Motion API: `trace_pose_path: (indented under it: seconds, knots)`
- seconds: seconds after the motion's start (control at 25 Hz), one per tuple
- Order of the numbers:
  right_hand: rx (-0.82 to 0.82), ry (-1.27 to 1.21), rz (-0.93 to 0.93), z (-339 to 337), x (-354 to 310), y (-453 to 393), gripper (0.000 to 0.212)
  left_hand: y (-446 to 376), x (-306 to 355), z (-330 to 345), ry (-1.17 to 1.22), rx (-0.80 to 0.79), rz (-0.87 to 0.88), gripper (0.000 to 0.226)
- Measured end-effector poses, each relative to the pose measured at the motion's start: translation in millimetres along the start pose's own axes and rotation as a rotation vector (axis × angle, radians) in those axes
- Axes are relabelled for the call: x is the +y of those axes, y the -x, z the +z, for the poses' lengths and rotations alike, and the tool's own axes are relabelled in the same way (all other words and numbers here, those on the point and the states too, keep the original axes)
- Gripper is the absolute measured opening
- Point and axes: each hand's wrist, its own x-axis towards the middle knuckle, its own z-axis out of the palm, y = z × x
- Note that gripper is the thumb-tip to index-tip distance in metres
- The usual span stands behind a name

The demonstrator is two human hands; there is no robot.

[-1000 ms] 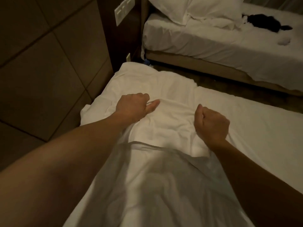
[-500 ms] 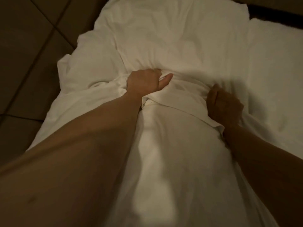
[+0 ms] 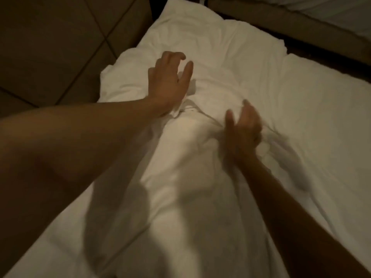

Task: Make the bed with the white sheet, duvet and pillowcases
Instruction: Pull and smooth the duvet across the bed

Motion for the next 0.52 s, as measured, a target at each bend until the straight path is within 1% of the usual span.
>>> trace_pose_path:
  seconds: [0.08,0.12,0.2,0.28,0.32,0.4,0.52]
  knots:
    - [-0.145,0.137,-0.207,13.8,-22.0,62.8,0.071,30.7,-4.6,-31.3,-0.101,-0.024,-0.036,0.048]
    - [-0.21,0.2,-0.253,20.5,-32.2,91.0,0.073,55.0,-14.1,-49.8,-0.173,-0.056,-0.07,0.052]
    - [-0.262,0.258,-0.242,33.0,-47.0,133.5,0.074,109.4,-38.2,-82.5,-0.227,-0.151,-0.211,0.062]
    - [-0.284,0.288,-0.218,39.1,-62.2,164.6,0.074,160.6,-55.0,-112.0,-0.183,-0.251,-0.421,0.071]
    - [-0.275,0.315,-0.225,41.1,-67.0,177.9,0.075,181.8,-60.0,-121.5,-0.165,-0.283,-0.496,0.074]
    - [-0.259,0.323,-0.237,42.1,-72.7,194.7,0.073,211.0,-64.1,-130.7,-0.138,-0.291,-0.541,0.076]
    - [-0.358,0.302,-0.182,40.8,-79.7,211.9,0.069,224.6,-64.9,-139.6,-0.116,-0.273,-0.532,0.076]
